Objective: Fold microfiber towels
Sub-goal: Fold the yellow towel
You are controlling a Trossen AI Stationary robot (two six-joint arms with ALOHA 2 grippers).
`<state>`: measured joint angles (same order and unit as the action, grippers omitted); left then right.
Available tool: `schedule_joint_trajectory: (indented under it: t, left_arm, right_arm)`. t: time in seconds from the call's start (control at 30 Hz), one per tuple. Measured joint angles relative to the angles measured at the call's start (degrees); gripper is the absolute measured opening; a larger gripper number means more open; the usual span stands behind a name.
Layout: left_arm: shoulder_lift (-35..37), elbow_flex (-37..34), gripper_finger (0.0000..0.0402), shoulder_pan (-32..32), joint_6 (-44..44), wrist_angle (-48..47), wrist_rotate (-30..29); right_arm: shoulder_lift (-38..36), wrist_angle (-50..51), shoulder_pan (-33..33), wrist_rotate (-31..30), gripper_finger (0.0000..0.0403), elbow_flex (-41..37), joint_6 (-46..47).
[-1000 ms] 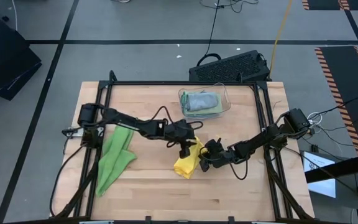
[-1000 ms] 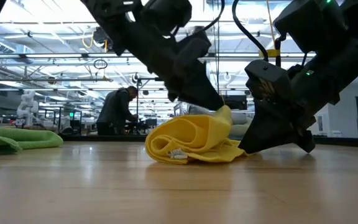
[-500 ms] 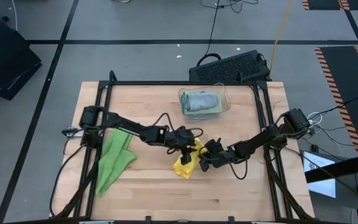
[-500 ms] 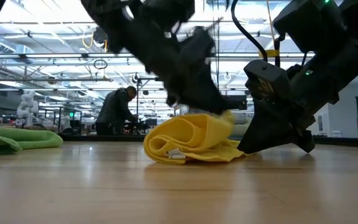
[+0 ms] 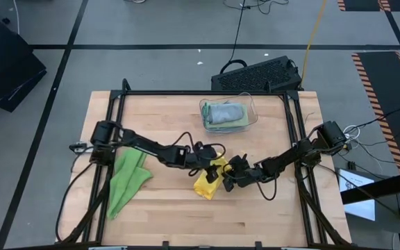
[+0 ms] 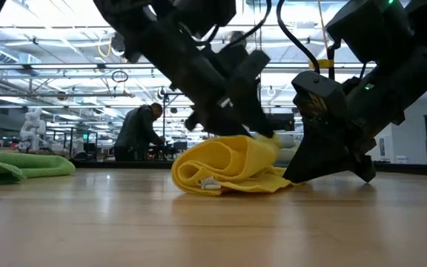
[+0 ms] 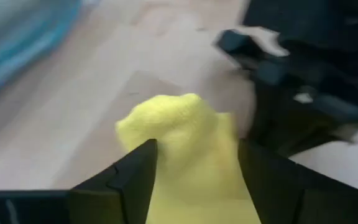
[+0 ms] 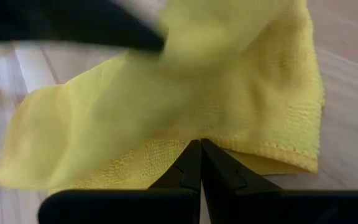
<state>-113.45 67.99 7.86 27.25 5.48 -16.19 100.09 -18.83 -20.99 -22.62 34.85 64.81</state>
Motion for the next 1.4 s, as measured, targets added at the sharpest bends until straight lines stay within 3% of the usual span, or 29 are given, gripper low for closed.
schedule_joint_trajectory:
  t: [0.17,0.27,0.43,0.5,0.7,0.9,1.13,1.27,1.4]
  left_arm:
    - [-4.3,-0.03,0.0212,-0.44,1.43,3.48,5.74]
    - [-4.77,-0.07,0.0158,-0.44,0.68,5.08,6.7]
    - [-4.67,0.04,0.0034,-0.46,-5.74,8.05,13.7]
    - [-4.68,0.04,0.001,-0.48,-6.67,8.77,15.89]
    - [-4.18,0.03,0.0033,-0.66,-3.69,7.39,17.03]
    - [2.69,0.04,0.0046,0.29,-1.6,3.89,14.62]
    - [8.48,0.07,0.0047,3.46,1.74,-10.51,8.47]
    - [10.97,0.02,0.0047,5.37,8.41,-17.34,8.93]
    - [12.86,0.02,0.0047,5.84,19.51,-20.04,14.25]
  right_arm:
    - [0.0,0.08,0.0,-0.01,0.0,0.0,0.0]
    - [-0.02,0.46,-0.02,0.17,0.0,0.0,-0.04]
    - [0.0,0.05,0.0,-0.01,0.0,0.0,0.11]
    - [0.02,-0.04,-0.02,-0.62,0.0,0.0,0.03]
    - [-1.48,0.47,-0.02,-1.08,0.0,-0.08,0.46]
    - [-6.45,6.04,-0.02,-0.13,0.0018,-0.35,0.72]
    - [-15.25,15.15,1.79,4.6,0.0104,-0.2,1.81]
    - [-19.99,20.2,5.55,10.16,0.016,-0.16,5.41]
    - [-23.49,25.08,12.31,17.07,0.0206,-0.17,10.83]
